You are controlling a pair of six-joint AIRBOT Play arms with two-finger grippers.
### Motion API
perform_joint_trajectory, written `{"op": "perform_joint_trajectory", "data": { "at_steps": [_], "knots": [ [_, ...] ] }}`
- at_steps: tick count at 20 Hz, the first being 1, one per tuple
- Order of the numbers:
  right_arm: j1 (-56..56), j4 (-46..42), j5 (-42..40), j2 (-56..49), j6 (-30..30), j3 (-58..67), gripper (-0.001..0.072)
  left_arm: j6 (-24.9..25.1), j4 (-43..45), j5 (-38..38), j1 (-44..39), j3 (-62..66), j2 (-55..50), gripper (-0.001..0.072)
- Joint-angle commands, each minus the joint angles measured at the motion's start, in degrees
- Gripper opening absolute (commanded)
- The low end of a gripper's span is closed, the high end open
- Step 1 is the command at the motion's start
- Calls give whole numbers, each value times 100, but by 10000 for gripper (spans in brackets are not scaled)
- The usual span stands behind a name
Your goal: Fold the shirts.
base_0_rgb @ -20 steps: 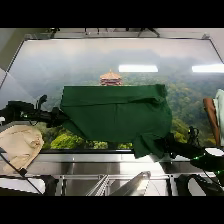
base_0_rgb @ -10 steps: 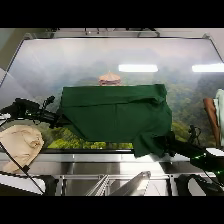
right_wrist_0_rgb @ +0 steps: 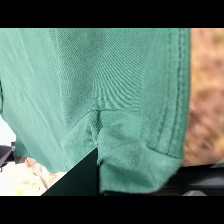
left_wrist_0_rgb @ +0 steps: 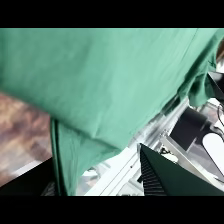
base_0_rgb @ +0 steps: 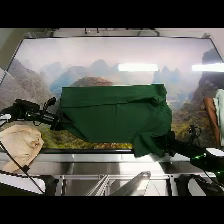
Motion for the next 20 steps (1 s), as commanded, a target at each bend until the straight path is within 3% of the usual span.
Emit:
{"op": "perform_joint_trajectory", "data": {
  "at_steps": [1, 4, 5, 10, 14, 17, 20],
  "knots": [
    [4, 0, -2, -2, 0, 0, 17, 101, -15, 289, 0, 7, 9, 354],
    [4, 2, -2, -2, -48, 0, 17, 308, -15, 278, -2, 7, 9, 43],
    [4, 0, 0, -4, -87, 0, 17, 348, -20, 251, 0, 7, 9, 22],
    [0, 17, 160, 20, -120, 7, 17, 352, -26, 457, 55, 9, 129, 23],
    [-103, 24, 560, 507, -232, 313, 17, 332, -87, 979, 509, 20, 1032, 23],
    [-782, 20, 1091, 1049, -157, 905, 17, 210, -310, 1353, 1250, 20, 2081, 23],
    [-2020, -129, 1904, 1261, 111, 1453, 17, 44, -225, 1128, 2076, 13, 2811, 23]
  ]
}}
